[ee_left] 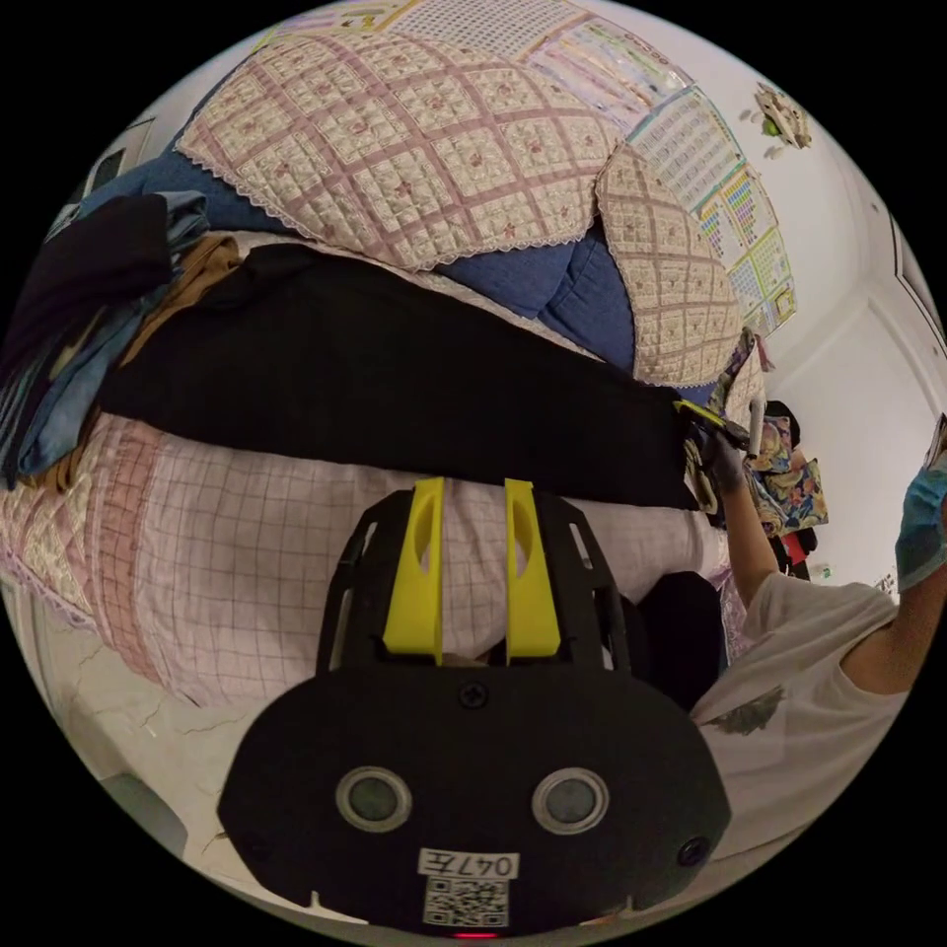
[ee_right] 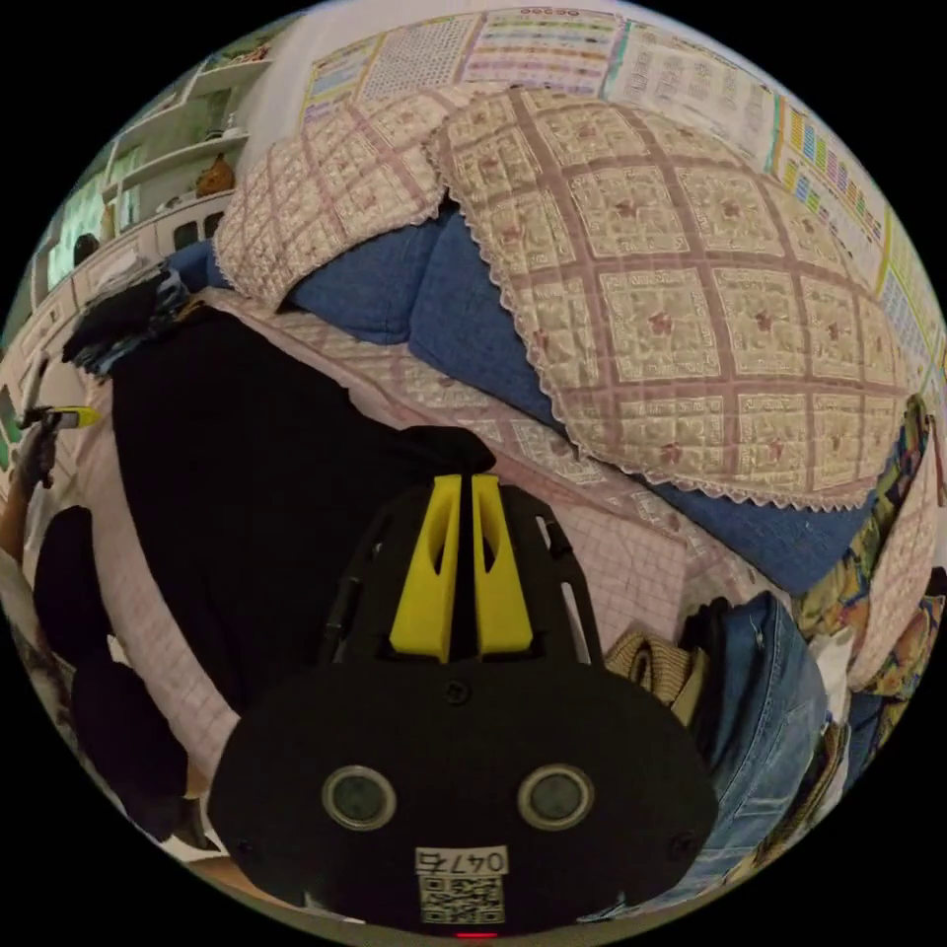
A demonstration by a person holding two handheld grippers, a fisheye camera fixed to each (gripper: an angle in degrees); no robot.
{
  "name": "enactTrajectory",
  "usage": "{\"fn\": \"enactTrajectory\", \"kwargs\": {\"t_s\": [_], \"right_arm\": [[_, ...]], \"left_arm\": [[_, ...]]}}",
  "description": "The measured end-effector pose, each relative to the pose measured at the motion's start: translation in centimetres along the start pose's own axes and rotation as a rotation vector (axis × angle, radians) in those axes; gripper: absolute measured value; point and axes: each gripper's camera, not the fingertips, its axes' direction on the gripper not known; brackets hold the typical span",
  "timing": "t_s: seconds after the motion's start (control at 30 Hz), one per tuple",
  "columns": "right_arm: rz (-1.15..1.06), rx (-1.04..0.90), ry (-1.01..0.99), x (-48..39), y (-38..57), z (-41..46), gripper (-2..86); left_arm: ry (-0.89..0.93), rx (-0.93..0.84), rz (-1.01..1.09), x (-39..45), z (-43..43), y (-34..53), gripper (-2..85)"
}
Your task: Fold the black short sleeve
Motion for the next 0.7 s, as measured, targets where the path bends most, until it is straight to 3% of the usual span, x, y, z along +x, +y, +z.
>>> {"fn": "enactTrajectory", "kwargs": {"t_s": [0.2,0.37,0.47,0.7], "right_arm": [[0.135,-0.282,0.084,1.0,1.4,6.8,9.5],[0.389,0.010,-0.086,2.3,7.3,-2.5,7.7],[0.487,0.057,-0.174,0.2,13.3,-5.7,7.2],[0.719,0.167,-0.371,-5.1,25.1,-4.5,9.2]], "left_arm": [[0.047,0.010,-0.027,1.9,-2.2,4.7,9.3],[0.032,0.045,-0.036,2.7,-6.2,10.2,9.2],[0.063,0.014,-0.028,3.0,-6.4,13.3,9.6],[0.239,0.039,-0.102,3.7,-7.1,20.3,9.8]]}}
